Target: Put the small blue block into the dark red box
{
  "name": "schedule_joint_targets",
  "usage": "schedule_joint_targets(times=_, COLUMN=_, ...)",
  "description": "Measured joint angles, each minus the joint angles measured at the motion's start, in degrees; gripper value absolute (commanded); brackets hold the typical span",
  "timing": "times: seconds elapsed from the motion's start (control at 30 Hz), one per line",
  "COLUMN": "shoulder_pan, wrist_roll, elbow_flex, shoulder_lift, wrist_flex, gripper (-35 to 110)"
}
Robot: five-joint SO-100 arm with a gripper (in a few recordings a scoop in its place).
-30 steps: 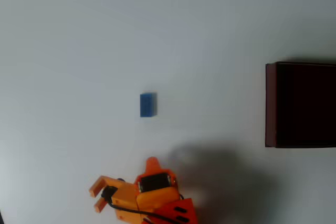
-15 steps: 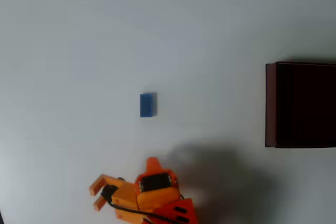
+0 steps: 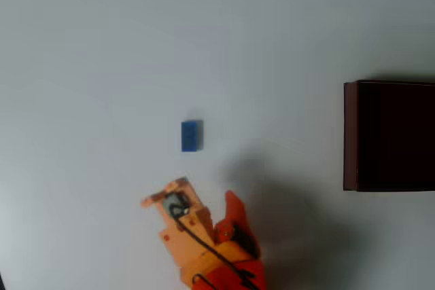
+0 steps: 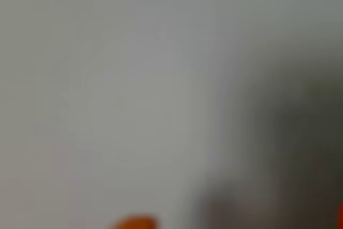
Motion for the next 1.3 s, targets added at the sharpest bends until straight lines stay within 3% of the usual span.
schedule_joint_targets(times=0.23, shoulder_pan=-3.7, wrist_roll=30.8, elbow_flex=1.0, shoulder_lift=0.0, wrist_flex=-1.5, gripper=22)
schedule_joint_targets(times=0.47, shoulder_pan=-7.7, wrist_roll=49.0, elbow_flex=3.5, shoulder_lift=-0.4, wrist_flex=-3.7, gripper=24)
schedule_joint_targets(times=1.1, shoulder_pan=-9.0, wrist_roll=49.7, elbow_flex=-22.1, shoulder_lift=-62.1, wrist_flex=-22.2, gripper=24)
schedule_joint_targets(times=1.3, shoulder_pan=-8.9, wrist_roll=49.2, elbow_flex=-26.3, shoulder_lift=-69.2, wrist_flex=-24.9, gripper=24)
